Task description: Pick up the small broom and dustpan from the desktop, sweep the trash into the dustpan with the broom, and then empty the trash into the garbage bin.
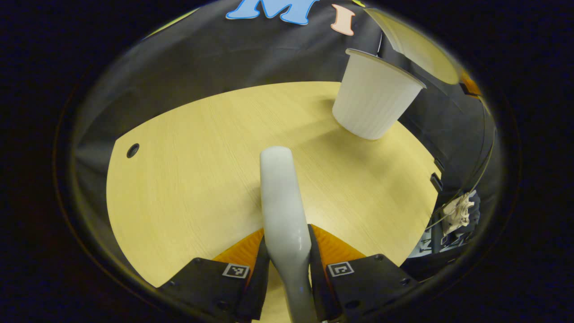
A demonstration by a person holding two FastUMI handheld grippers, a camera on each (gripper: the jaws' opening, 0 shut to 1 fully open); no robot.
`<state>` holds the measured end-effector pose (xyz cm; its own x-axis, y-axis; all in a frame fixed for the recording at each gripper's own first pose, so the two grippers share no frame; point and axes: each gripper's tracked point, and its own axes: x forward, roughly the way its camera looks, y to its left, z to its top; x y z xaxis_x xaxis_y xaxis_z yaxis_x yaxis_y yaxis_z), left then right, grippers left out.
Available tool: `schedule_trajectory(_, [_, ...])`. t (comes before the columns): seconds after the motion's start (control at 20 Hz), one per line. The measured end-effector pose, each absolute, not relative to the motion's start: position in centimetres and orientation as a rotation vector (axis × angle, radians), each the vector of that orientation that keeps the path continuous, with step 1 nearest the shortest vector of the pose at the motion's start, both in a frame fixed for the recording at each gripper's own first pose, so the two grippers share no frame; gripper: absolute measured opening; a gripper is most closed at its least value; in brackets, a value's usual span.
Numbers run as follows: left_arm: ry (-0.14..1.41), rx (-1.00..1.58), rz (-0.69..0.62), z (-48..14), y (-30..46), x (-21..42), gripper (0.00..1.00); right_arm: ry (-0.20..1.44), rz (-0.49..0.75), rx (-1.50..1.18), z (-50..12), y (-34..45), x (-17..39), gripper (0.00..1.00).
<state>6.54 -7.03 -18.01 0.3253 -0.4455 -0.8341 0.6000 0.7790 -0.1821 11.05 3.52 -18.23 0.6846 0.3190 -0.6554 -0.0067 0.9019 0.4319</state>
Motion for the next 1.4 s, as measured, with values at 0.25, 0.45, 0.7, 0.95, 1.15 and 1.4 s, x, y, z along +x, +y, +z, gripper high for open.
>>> schedule_trajectory(0.25, [1.046, 0.156, -0.672, -18.1, -6.9, 6.2, 0.47, 0.786, 0.181, 0.658, -17.7, 2.7, 13.1, 0.31])
schedule_trajectory(0.45, [1.051, 0.147, -0.656, -18.1, -7.1, 6.0, 0.51, 0.772, 0.179, 0.881, -17.4, 1.4, 14.6, 0.31])
schedule_trajectory(0.7, [1.057, 0.139, -0.641, -17.9, -7.6, 5.6, 0.51, 0.682, 0.187, 1.208, -15.9, 0.1, 16.5, 0.31])
schedule_trajectory(0.95, [1.062, 0.142, -0.630, -18.1, -8.0, 5.6, 0.51, 0.610, 0.217, 1.457, -14.6, -0.5, 16.3, 0.31])
schedule_trajectory(1.15, [1.068, 0.143, -0.625, -18.1, -8.1, 5.5, 0.51, 0.555, 0.235, 1.583, -14.0, -0.8, 16.6, 0.31])
schedule_trajectory(1.4, [1.071, 0.142, -0.619, -18.2, -8.1, 5.5, 0.50, 0.489, 0.252, 1.703, -12.3, -0.7, 16.2, 0.31])
